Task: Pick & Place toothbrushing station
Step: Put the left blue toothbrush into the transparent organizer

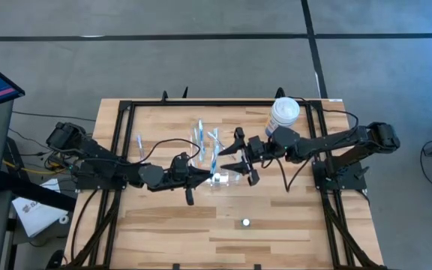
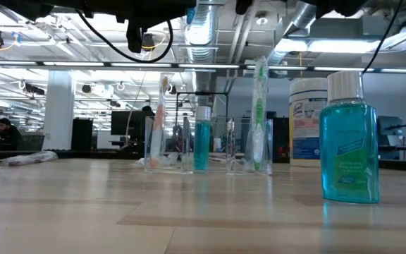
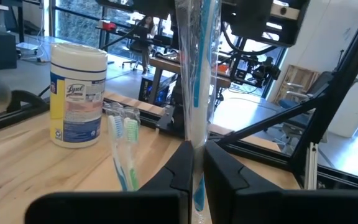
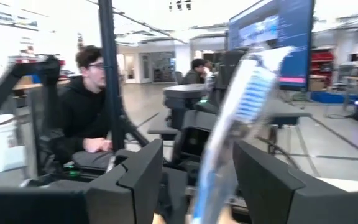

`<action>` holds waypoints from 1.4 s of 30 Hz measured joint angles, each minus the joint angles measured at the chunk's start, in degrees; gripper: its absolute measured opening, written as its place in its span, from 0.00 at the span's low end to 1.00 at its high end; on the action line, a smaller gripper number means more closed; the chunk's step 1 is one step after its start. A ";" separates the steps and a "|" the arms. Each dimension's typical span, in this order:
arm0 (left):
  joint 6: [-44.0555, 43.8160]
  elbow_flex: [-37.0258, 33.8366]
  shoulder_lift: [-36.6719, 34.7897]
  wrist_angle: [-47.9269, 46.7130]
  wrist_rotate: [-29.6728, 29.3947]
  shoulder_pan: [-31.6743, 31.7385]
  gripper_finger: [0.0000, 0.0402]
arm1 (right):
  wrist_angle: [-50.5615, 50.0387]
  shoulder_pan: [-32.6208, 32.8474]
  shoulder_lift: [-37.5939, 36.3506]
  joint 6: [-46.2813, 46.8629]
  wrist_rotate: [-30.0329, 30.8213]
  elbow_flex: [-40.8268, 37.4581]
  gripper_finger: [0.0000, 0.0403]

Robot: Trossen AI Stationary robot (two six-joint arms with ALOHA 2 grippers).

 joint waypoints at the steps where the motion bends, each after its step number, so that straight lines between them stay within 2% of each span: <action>1: 0.00 0.00 0.00 0.00 0.00 0.00 0.03 | 0.06 -0.02 0.00 -0.45 0.41 0.00 0.46; 11: 1.03 0.00 -0.02 0.00 0.00 0.27 0.03 | 2.29 0.00 1.57 -0.83 1.90 0.00 0.39; 19: 1.05 0.00 -0.09 -0.36 0.00 0.13 0.03 | 3.11 0.06 8.07 -0.81 1.35 5.11 0.35; 37: 1.05 -0.13 -0.11 -1.75 -0.23 0.13 0.03 | -0.55 0.47 7.43 -0.81 1.20 6.34 0.31; 42: 1.06 -0.13 -0.11 -1.76 -0.44 0.13 0.03 | -0.63 0.44 7.43 -0.81 1.20 6.34 0.27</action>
